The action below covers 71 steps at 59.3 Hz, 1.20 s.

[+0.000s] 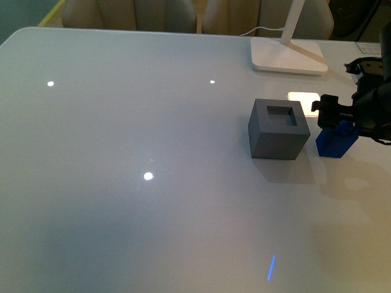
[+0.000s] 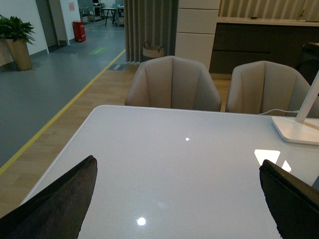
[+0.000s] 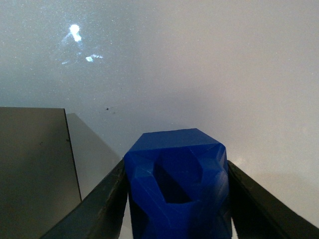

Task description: Insert blue part into gray base

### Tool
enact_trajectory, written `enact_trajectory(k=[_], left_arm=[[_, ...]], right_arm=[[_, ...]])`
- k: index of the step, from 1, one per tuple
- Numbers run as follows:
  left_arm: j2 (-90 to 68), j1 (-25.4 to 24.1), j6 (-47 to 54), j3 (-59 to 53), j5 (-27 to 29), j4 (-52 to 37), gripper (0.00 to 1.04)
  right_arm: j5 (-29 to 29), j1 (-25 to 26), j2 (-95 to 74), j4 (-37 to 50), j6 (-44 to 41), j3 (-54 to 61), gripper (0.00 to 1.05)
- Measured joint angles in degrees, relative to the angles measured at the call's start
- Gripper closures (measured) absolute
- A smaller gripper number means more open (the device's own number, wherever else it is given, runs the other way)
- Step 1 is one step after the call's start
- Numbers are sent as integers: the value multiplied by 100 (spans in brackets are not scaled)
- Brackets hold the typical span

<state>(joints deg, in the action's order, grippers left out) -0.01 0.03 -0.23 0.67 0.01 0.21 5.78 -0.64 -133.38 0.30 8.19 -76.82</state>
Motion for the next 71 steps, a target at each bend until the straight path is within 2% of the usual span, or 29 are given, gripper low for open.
enact_trajectory(k=[5,25,37,56,71], left_arm=[[0,0,0,0,0,0,7],[0,0,0,0,0,0,7],[0,0,0,0,0,0,7],[0,0,0,0,0,0,7],[0,0,-2,0,0,0,7]], right_arm=[[-2,0,26,-9,-2,4,58],[-227,-33,1167,-164,26,487,59],[-256,-380,1818,-442,319,468,59],[-127,-1121,1563,-649,739,48,59],[-50,-1246,1069,-824,870,-339,60]])
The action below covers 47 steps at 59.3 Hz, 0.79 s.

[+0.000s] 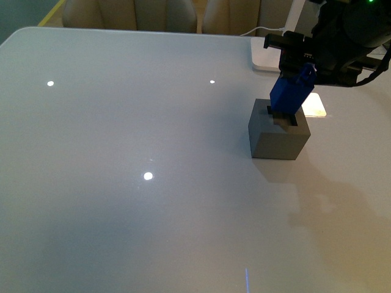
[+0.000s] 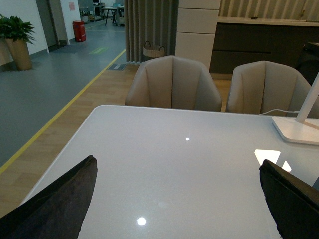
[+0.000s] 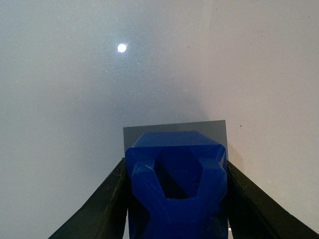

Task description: Insert blue part into gray base

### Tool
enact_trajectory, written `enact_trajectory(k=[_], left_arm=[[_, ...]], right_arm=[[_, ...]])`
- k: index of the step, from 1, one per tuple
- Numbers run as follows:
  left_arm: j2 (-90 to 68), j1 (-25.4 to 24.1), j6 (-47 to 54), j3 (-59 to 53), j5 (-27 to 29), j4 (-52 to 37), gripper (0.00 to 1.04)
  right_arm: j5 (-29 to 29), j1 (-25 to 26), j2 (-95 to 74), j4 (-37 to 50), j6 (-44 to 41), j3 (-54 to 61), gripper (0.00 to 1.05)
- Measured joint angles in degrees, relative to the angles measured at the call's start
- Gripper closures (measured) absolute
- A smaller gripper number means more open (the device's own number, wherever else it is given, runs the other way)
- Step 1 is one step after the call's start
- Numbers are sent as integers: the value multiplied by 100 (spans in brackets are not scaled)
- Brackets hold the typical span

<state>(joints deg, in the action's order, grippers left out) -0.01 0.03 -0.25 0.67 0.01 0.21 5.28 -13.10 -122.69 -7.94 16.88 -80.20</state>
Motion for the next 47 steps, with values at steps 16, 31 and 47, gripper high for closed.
enact_trajectory(k=[16,31,47], left_arm=[[0,0,0,0,0,0,7],[0,0,2,0,0,0,7],[0,0,2,0,0,0,7]], right_arm=[[9,2,-114,-4,7,-4,60],[-22,0,-114,-42,-2,22,60],[-46,-9,-90,-59,-61,114,60]])
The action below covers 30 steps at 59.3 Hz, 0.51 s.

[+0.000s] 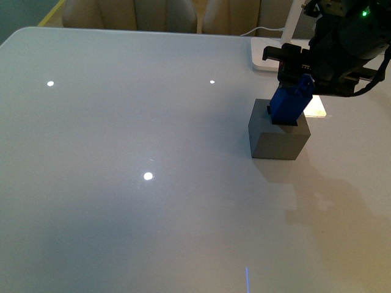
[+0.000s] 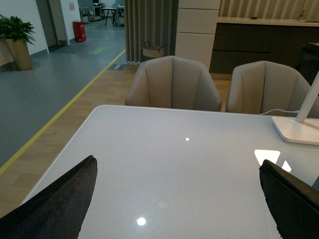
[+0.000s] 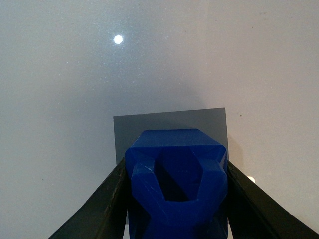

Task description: Insert blue part into gray base

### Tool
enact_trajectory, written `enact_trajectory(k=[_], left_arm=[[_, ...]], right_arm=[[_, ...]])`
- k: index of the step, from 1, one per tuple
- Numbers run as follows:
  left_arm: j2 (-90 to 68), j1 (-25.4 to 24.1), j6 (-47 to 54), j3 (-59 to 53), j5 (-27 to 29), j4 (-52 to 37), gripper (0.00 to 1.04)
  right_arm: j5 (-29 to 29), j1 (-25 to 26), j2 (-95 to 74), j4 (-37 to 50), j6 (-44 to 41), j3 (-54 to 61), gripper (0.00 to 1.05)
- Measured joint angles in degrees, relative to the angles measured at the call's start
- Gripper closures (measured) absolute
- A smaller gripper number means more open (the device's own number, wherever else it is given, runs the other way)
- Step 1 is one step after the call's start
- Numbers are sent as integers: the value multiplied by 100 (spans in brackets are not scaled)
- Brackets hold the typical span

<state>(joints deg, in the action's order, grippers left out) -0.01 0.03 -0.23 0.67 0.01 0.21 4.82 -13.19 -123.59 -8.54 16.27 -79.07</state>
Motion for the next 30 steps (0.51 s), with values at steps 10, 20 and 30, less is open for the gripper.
enact_trajectory(k=[10,20,30], left_arm=[[0,0,0,0,0,0,7],[0,0,-2,0,0,0,7],[0,0,0,0,0,0,7]], right_arm=[[-26,-4,15,-59,-42,70,60],[-68,-4,13,-92,-50,72,60],[-76,17,-22,-101,-83,59,59]])
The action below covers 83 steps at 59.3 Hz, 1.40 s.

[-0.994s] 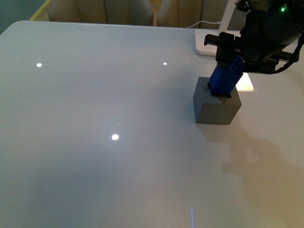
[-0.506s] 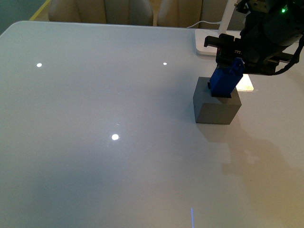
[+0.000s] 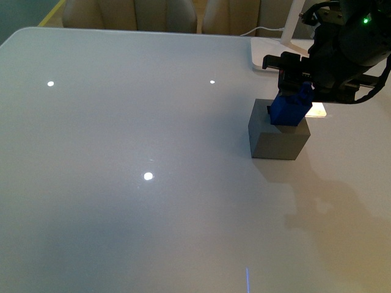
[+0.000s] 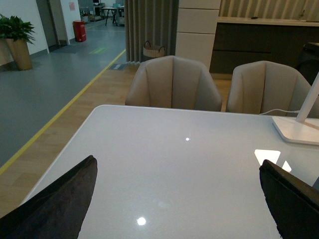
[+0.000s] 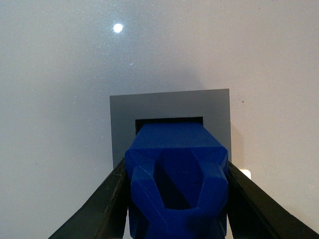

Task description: Insert blue part into gray base

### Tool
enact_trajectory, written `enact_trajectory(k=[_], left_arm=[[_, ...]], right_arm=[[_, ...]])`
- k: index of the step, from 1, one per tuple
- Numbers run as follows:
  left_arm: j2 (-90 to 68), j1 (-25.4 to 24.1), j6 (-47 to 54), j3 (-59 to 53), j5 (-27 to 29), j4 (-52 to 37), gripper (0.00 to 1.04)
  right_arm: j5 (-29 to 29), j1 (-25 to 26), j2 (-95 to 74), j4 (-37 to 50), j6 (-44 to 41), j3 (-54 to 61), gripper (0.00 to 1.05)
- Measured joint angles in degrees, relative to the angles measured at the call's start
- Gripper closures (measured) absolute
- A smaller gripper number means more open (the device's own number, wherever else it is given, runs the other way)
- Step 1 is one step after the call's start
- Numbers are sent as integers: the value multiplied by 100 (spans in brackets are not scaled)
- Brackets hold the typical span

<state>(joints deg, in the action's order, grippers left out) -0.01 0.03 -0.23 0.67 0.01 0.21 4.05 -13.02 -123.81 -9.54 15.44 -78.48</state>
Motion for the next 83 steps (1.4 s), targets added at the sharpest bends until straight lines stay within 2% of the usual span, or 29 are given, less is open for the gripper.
enact_trajectory(k=[4,9,19,31,48,50,52,53,58,62,68,79,83], left_arm=[[0,0,-2,0,0,0,7],[0,0,-2,0,0,0,7],[0,0,0,0,0,0,7],[0,0,0,0,0,0,7],[0,0,-2,0,0,0,7],[0,0,-2,0,0,0,7],[0,0,-2,0,0,0,7],[0,0,0,0,-2,0,7],[0,0,-2,0,2,0,7],[0,0,-2,0,0,0,7],[0,0,-2,0,0,0,7],[0,0,-2,0,0,0,7],[0,0,0,0,0,0,7]], right_arm=[[-9,24,-39,4,2,-7,50],[-46,66,-157,114,28,4,30],[-101,111,-118,356,68,146,7],[-247,87,643,898,85,841,9],[-61,-111,2498,1471,-140,1921,9],[243,-129,2496,2098,-293,2124,13],[623,-127,2503,3338,-603,2557,19],[730,-122,2503,3637,-715,2677,21],[793,-9,2540,5678,-1147,3757,36],[688,153,2920,6773,-1331,4551,51],[566,339,3576,7097,-1412,5082,69],[306,564,4282,7121,-1488,6015,102],[210,640,4631,7082,-1515,6293,103]])
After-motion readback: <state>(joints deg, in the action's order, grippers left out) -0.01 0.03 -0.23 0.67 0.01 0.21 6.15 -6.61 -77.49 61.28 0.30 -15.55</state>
